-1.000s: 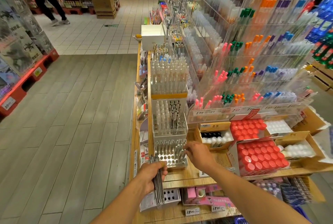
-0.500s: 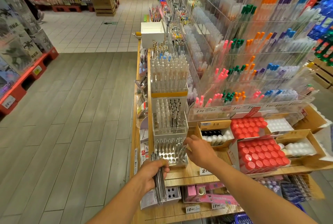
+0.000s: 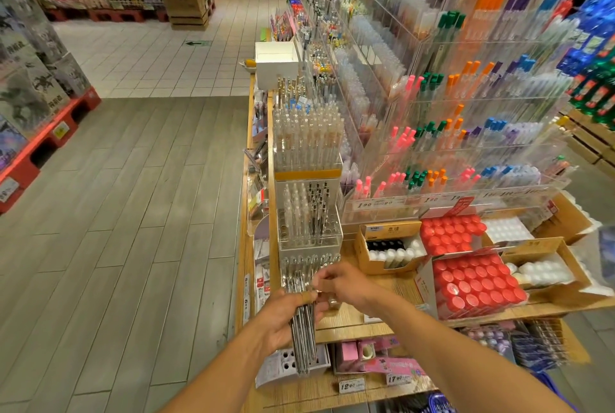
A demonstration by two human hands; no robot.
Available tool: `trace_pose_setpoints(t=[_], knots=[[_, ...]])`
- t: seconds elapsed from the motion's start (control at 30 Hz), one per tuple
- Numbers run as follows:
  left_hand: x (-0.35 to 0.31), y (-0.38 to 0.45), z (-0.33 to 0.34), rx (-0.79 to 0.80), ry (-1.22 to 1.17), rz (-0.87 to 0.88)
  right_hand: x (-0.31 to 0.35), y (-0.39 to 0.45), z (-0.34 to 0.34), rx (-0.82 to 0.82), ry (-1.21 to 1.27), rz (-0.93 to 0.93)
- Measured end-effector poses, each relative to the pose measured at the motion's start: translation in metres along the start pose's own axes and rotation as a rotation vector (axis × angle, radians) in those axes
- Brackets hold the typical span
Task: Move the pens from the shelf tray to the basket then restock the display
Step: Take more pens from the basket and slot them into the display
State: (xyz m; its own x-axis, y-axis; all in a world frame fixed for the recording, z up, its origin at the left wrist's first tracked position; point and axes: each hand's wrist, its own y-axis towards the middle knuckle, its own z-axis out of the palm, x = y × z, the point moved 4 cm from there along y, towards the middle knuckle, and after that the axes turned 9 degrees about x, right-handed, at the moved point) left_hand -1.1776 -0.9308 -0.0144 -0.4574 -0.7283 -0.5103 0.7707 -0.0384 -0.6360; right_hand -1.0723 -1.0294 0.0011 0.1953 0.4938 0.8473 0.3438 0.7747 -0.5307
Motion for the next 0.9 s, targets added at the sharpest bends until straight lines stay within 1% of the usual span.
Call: trace_pose_setpoints(t=[0.07,0.17,0.2,0.3,0.37,0.43,0.6,0.67,0.8,0.9], knots=[[-0.001,-0.002,0.002,0.027,-0.039,0.011,0.001,-0.002,-0.003,0.008,0.097,-0.009],[-0.003,-0.001,0.002,0.023,-0.036,0.021,0.002,-0.002,-0.009,-0.046,0.161,-0.035],[-0.004,-0.002,0.003,0.036,-0.042,0.017,0.003,-0.001,-0.009,-0.04,0.189,-0.053],[-0.005,-0.003,0.003,0.096,-0.074,-0.011,0.006,-0.001,-0.008,0.076,0.317,-0.1],[-0.005,-0.003,-0.001,0.096,-0.101,-0.01,0.007,-0.001,-0.01,0.142,0.38,-0.1],[-0.005,-0.002,-0.004,0.098,-0.14,-0.006,0.009,0.0,-0.011,0.165,0.378,-0.095],[-0.008,-0.003,-0.006,0.112,-0.148,-0.007,0.013,0.004,-0.007,0.148,0.354,-0.105],[-0.009,-0.001,-0.011,0.062,-0.183,-0.014,0.016,0.003,-0.008,0.11,0.306,-0.119],[-0.011,0.005,-0.024,-0.106,-0.163,-0.004,0.028,-0.003,-0.02,-0.083,-0.016,-0.213],[-0.011,0.007,-0.036,-0.191,-0.104,-0.018,0.037,-0.009,-0.035,-0.263,-0.094,-0.285]])
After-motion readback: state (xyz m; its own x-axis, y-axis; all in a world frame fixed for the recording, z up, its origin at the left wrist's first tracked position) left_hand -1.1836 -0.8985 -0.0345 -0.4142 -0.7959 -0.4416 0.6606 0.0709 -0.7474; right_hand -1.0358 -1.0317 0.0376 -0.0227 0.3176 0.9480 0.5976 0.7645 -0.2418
